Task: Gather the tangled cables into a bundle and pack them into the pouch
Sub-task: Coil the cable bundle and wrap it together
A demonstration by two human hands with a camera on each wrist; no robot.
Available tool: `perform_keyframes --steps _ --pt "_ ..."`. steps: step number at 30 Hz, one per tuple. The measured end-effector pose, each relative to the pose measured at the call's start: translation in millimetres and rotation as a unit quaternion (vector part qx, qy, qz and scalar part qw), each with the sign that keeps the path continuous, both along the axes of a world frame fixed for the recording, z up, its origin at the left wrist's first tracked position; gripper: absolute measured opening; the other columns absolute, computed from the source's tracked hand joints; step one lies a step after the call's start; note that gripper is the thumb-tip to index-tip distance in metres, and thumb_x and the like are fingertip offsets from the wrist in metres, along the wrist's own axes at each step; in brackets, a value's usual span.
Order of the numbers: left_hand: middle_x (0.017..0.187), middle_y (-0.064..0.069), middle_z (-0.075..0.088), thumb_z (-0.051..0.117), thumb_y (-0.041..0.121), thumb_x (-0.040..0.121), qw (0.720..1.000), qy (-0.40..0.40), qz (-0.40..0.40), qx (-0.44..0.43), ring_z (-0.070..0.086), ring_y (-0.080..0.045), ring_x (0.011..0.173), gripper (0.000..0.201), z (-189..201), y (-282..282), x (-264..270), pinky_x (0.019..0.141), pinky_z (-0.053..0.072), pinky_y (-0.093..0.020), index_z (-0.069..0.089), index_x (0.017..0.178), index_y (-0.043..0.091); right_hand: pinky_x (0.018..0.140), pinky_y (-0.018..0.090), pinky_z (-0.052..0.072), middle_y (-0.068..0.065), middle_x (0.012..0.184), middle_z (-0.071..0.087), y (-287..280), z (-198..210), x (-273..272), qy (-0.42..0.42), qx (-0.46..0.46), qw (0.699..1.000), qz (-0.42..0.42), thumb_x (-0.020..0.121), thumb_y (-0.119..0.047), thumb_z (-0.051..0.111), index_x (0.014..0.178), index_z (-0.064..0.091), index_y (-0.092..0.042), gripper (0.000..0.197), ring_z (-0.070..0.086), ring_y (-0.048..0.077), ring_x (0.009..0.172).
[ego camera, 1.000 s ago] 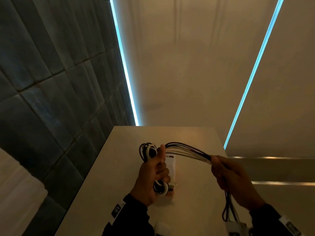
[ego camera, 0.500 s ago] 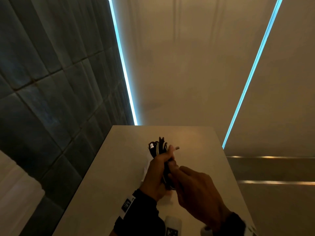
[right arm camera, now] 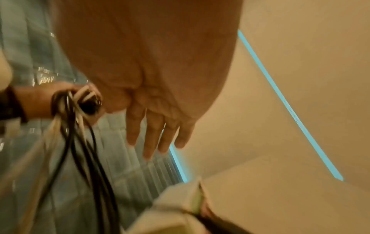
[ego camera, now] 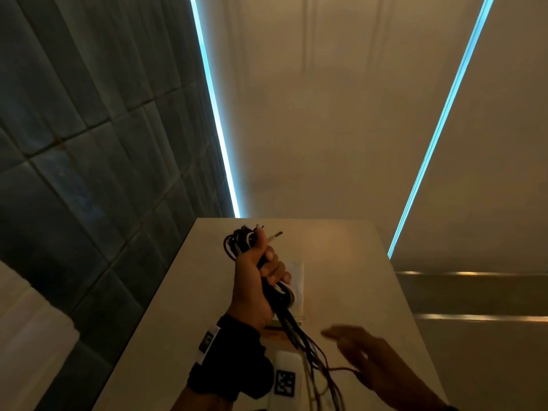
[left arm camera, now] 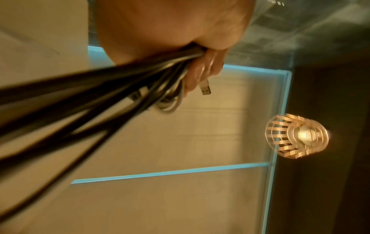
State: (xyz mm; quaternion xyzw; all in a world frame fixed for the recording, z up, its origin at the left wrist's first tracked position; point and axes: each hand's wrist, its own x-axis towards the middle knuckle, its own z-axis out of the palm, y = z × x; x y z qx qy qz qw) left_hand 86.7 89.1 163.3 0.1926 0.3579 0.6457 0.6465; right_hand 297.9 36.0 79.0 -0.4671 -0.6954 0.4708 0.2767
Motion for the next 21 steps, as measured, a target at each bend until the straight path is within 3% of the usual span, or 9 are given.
perform_keyframes --steps 2,3,5,7,8,11,14,17,21 --pt "0.045 0.002 0.038 0.055 0.046 0.089 1.000 0.019 -0.018 0.000 0.037 -0.011 0.039 0.043 -2.5 -2.3 15.9 0.051 0.038 -0.028 0.050 0.061 0.014 0.090 0.007 0.042 -0.022 0.120 0.065 5.2 20.1 -16.6 0.071 -0.005 0.997 0.000 0.081 -0.073 0.041 0.116 0.067 -0.038 0.056 0.054 -0.011 0.114" --pt "0.049 0.000 0.045 0.057 0.046 0.087 0.999 0.022 -0.029 0.002 0.044 -0.013 0.044 0.040 -3.0 -3.1 22.7 0.055 0.041 -0.029 0.053 0.065 0.013 0.088 0.010 0.044 -0.011 0.113 0.070 5.9 27.7 -29.7 0.114 -0.022 0.993 0.021 0.088 -0.061 0.043 0.112 0.071 -0.023 0.053 0.062 -0.004 0.106" --pt "0.068 -0.005 0.063 0.058 0.047 0.085 0.998 0.050 -0.044 0.003 0.060 -0.019 0.067 0.036 -2.0 -2.0 29.8 0.071 0.049 -0.033 0.060 0.073 0.014 0.069 0.024 0.050 0.005 0.077 0.071 3.3 34.9 -50.5 0.173 -0.047 0.983 0.026 0.087 -0.057 0.052 0.087 0.070 -0.004 0.057 0.066 0.014 0.072" --pt "0.083 -0.007 0.070 0.057 0.046 0.087 0.996 0.074 -0.050 -0.018 0.065 -0.025 0.088 0.034 3.9 1.1 24.5 0.089 0.049 -0.041 0.066 0.079 0.013 0.049 0.029 0.033 0.006 0.057 0.047 -3.7 34.1 -58.6 0.235 -0.096 0.967 0.001 0.080 -0.060 0.060 0.073 0.059 -0.008 0.052 0.045 0.016 0.049" --pt "0.080 -0.006 0.068 0.057 0.045 0.087 0.996 0.057 -0.053 -0.032 0.066 -0.025 0.085 0.034 7.7 2.1 18.6 0.091 0.049 -0.042 0.066 0.081 0.012 0.048 0.031 0.024 0.004 0.057 0.038 -6.7 30.2 -58.2 0.250 -0.124 0.960 -0.004 0.079 -0.057 0.062 0.070 0.055 -0.014 0.044 0.035 0.015 0.047" --pt "0.056 0.002 0.052 0.058 0.042 0.087 0.997 -0.032 -0.058 -0.050 0.057 -0.014 0.054 0.033 17.1 6.3 -1.4 0.075 0.046 -0.035 0.062 0.080 0.011 0.046 0.025 0.019 -0.004 0.054 0.032 -18.5 20.6 -52.1 0.243 -0.197 0.950 0.021 0.079 -0.055 0.061 0.063 0.049 -0.022 0.039 0.028 0.010 0.043" --pt "0.043 0.009 0.039 0.058 0.040 0.086 0.993 -0.068 -0.077 -0.062 0.043 -0.006 0.037 0.029 18.0 6.9 -17.2 0.053 0.045 -0.026 0.057 0.073 0.015 0.045 0.020 0.028 -0.010 0.051 0.042 -20.6 16.2 -40.4 0.190 -0.250 0.950 0.007 0.090 -0.053 0.054 0.066 0.048 -0.017 0.043 0.038 0.006 0.043" --pt "0.038 0.009 0.031 0.059 0.035 0.086 0.989 -0.020 -0.142 -0.042 0.034 -0.004 0.030 0.028 13.9 -1.4 -29.5 0.040 0.039 -0.020 0.053 0.069 0.014 0.048 0.020 0.032 -0.012 0.053 0.045 -6.0 21.4 -15.4 0.108 -0.251 0.959 0.074 0.089 -0.057 0.052 0.065 0.052 -0.024 0.041 0.041 0.007 0.044" --pt "0.040 0.007 0.026 0.069 0.028 0.079 0.975 0.069 -0.210 -0.018 0.027 -0.005 0.030 0.026 0.0 -16.3 -36.0 0.037 0.032 -0.020 0.053 0.071 0.010 0.051 0.024 0.040 -0.007 0.058 0.044 19.3 47.5 20.1 -0.006 -0.233 0.961 0.151 0.090 -0.049 0.057 0.072 0.056 -0.020 0.034 0.042 0.009 0.047"
